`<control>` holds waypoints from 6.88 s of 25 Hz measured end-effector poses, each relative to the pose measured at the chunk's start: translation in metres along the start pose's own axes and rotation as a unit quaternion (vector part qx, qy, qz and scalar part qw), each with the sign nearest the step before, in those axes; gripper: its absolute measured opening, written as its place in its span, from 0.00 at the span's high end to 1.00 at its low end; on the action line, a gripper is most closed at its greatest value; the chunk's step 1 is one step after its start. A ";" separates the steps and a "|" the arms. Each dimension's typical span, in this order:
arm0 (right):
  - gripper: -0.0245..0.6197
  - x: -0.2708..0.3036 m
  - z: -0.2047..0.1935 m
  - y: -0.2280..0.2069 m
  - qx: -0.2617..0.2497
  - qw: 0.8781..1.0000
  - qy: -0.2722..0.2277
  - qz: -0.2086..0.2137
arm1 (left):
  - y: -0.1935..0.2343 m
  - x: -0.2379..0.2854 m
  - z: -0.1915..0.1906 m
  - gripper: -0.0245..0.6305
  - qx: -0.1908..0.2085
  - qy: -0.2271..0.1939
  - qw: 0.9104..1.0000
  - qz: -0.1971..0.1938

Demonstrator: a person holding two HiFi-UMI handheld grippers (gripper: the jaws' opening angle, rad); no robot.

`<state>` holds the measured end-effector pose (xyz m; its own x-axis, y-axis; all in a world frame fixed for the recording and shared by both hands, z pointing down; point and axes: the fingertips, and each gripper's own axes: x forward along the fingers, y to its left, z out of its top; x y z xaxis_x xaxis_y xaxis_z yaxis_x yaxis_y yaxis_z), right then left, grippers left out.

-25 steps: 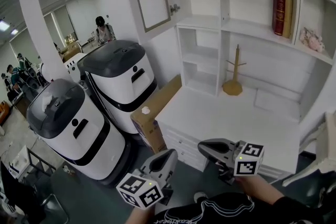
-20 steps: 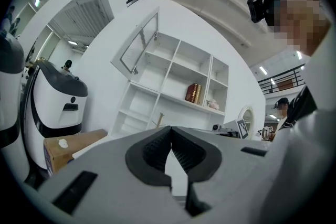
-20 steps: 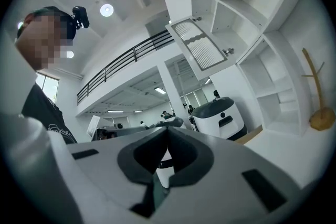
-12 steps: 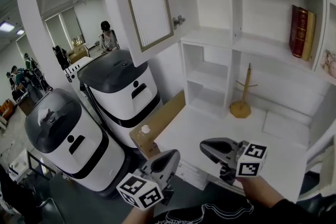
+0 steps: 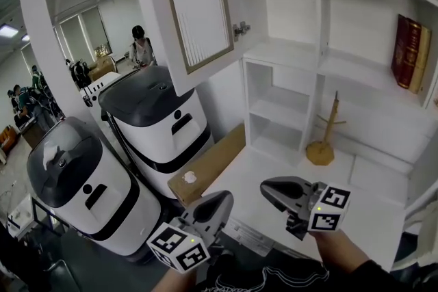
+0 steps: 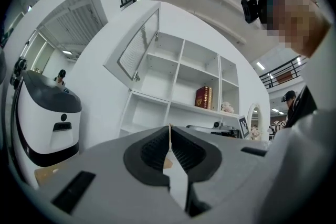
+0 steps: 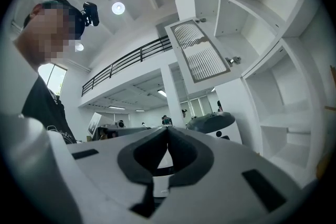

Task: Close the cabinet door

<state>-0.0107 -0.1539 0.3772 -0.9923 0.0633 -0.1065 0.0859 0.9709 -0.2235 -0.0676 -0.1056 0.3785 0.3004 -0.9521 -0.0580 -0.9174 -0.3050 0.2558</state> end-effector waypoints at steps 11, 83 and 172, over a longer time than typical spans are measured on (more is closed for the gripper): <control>0.95 0.074 0.028 -0.066 -0.022 0.998 -0.018 -0.051 | 0.093 0.032 0.061 0.95 0.019 -0.026 0.997 -0.065; 0.95 0.067 0.072 -0.115 -0.108 0.940 0.011 -0.324 | 0.164 0.119 0.486 0.83 -0.084 -0.293 0.771 -0.559; 0.95 -0.139 0.088 -0.098 -0.061 0.931 -0.093 -0.348 | -0.058 0.275 0.412 0.85 0.178 -0.280 0.899 -0.284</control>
<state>0.1271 -0.2783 0.3289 -0.7697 -0.6216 -0.1454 -0.5946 0.7809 -0.1913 -0.0393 -0.3600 -0.0501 0.6596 -0.4717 -0.5851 -0.7127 -0.6397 -0.2878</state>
